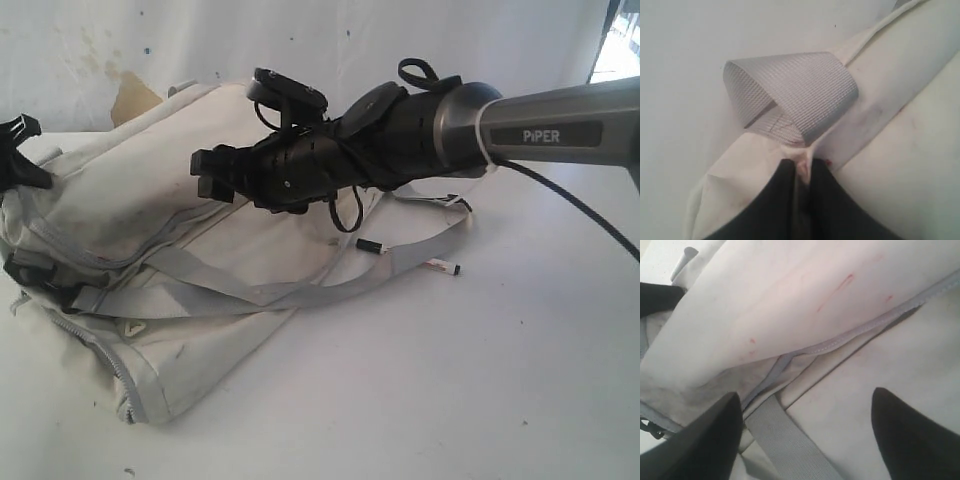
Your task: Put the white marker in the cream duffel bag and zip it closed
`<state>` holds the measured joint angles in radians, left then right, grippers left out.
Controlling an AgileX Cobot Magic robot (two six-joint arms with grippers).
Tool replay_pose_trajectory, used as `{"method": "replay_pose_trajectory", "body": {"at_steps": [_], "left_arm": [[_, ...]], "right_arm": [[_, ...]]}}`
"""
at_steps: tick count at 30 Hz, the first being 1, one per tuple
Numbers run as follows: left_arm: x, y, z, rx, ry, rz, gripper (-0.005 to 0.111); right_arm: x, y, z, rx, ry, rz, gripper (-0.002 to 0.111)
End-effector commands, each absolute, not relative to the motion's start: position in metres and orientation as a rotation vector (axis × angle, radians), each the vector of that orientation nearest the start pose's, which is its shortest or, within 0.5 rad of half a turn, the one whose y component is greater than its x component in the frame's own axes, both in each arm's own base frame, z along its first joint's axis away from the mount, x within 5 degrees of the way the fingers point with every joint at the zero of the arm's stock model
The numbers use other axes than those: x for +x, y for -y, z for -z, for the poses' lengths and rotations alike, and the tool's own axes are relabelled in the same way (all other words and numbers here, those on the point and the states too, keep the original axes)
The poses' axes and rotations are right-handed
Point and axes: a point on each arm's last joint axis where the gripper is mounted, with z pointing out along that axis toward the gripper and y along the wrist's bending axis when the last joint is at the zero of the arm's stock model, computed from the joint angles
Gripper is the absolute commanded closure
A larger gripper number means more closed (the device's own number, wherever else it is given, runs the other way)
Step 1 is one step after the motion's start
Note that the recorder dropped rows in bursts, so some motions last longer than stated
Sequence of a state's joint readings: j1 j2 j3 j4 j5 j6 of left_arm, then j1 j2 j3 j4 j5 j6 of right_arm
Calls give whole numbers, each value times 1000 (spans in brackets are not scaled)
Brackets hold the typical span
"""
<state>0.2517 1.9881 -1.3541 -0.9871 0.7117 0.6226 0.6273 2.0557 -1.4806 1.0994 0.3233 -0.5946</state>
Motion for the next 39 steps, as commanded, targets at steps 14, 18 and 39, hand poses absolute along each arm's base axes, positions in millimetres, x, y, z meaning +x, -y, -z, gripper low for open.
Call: {"method": "replay_pose_trajectory", "body": {"at_steps": [14, 18, 39], "left_arm": [[381, -121, -195, -757, -2348, 822, 107], [368, -111, -181, -779, -2414, 918, 107], [299, -62, -123, -985, -2353, 1408, 107]], "right_arm": [[344, -286, -191, -698, -2531, -934, 47], [343, -272, -184, -796, -2620, -830, 47], [356, -246, -175, -715, -2722, -803, 47]]}}
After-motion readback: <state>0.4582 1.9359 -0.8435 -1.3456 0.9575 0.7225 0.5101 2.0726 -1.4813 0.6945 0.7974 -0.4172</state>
